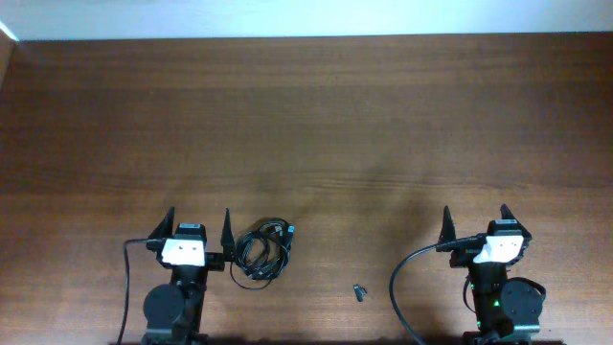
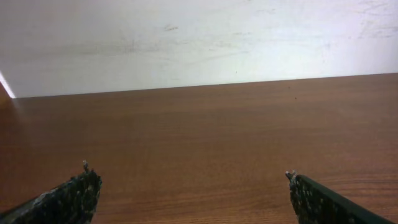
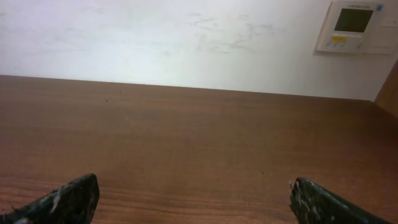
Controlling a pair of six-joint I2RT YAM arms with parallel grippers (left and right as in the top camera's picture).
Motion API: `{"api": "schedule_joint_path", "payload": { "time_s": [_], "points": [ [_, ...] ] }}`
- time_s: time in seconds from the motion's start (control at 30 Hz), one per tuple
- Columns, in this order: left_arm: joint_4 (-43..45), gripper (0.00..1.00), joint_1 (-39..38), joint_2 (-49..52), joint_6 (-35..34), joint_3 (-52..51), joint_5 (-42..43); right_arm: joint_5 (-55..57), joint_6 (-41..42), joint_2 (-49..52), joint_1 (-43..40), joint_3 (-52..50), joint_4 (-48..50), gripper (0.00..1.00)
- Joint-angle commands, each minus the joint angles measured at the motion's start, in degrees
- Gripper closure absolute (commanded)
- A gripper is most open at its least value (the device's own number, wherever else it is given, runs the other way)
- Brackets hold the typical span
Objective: Untangle cables
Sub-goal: 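Reach the left gripper down and grasp the black cable bundle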
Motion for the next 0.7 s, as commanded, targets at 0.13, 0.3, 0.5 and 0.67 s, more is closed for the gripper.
{"api": "schedule_joint_path", "payload": {
  "time_s": [0.13,0.3,0.5,0.67],
  "points": [
    [-0.11,0.01,0.35,-0.33,0.72,-0.22,2.01,1.33,0.07,0.15,0.57,-0.26,-0.35,0.01],
    [-2.14,0.01,0.35,0.37,1.18,2.08,2.36,1.33,0.07,0.15,0.57,-0.26,-0.35,0.01],
    [-8.57,0.01,0.35,10.88,3.78,11.82,6.45,1.33,0.07,0.15,0.57,-0.26,-0.35,0.01],
    [-13.22,0.01,0.35,34.07,11.41,23.91,16.06,1.33,0.07,0.15,0.57,-0.26,-0.35,0.01]
  ]
}}
